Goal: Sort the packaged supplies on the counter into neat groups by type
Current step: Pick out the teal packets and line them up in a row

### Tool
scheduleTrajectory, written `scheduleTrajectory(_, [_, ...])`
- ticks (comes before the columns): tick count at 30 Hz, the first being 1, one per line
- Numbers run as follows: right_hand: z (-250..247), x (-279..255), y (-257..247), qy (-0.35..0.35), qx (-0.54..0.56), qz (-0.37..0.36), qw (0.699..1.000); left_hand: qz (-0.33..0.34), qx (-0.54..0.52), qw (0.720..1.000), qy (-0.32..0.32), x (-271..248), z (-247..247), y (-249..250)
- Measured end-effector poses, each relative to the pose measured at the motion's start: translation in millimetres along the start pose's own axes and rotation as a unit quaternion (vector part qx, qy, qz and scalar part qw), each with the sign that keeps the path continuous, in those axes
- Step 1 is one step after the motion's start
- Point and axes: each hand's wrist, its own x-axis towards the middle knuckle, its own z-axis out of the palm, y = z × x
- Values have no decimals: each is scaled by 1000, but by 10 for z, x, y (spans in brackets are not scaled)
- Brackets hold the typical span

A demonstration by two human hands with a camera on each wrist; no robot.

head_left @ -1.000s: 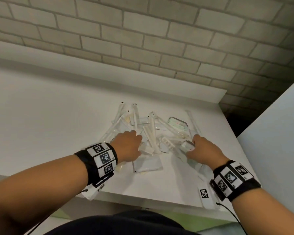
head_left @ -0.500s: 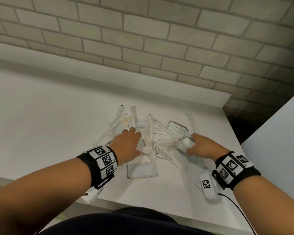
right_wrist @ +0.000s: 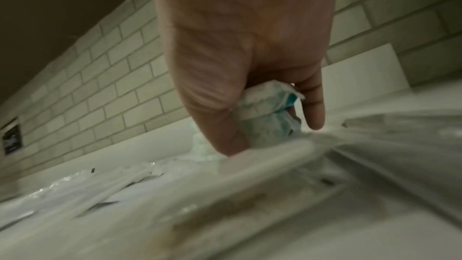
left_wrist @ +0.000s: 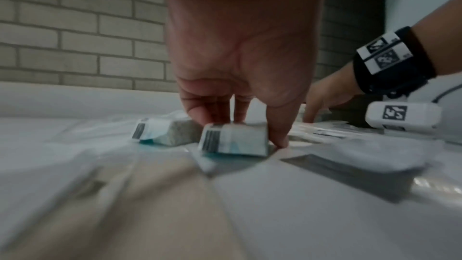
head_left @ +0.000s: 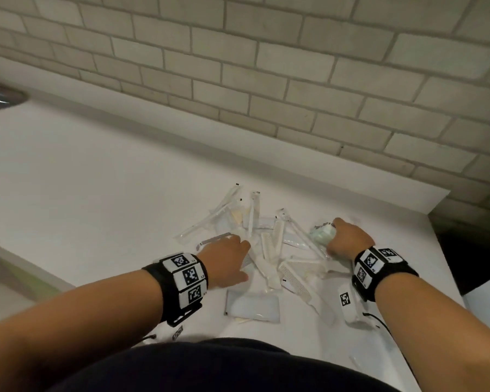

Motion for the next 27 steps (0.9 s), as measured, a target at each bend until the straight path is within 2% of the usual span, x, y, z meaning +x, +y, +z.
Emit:
scheduleTrajectory(3, [3, 91, 14, 22, -16, -10, 1000, -4, -38, 998, 40, 38, -106, -55])
scheduleTrajectory(6, [-81, 156, 70, 6, 41, -2, 999, -66, -71, 992, 78, 87, -295, -221])
scheduleTrajectory(7, [-108, 170, 92, 2, 71, 4, 997, -87, -70, 991, 73, 106, -340, -286])
scheduleTrajectory(9, [-147, 177, 86, 23, 128, 4, 991, -103, -53, 993, 24, 137, -341, -395])
scheduleTrajectory(12, [-190, 129, -61, 70, 194, -26, 978, -76, -21, 996, -50, 132, -216, -404])
scheduleTrajectory(16, [-232, 0, -428, 64, 204, -81, 973, -44, -43, 998, 3, 154, -142, -389])
scheduleTrajectory(21, [-290, -154, -981, 52, 195, -123, 972, -19, -120, 991, 62, 135, -442, -607])
scheduleTrajectory(25, [-254, -253, -1619, 29, 177, -174, 968, -72, -54, 996, -4, 66, -693, -1230])
scheduleTrajectory(27, [-152, -306, -2044, -2, 148, -225, 963, -114, -33, 992, -35, 26, -693, -1623])
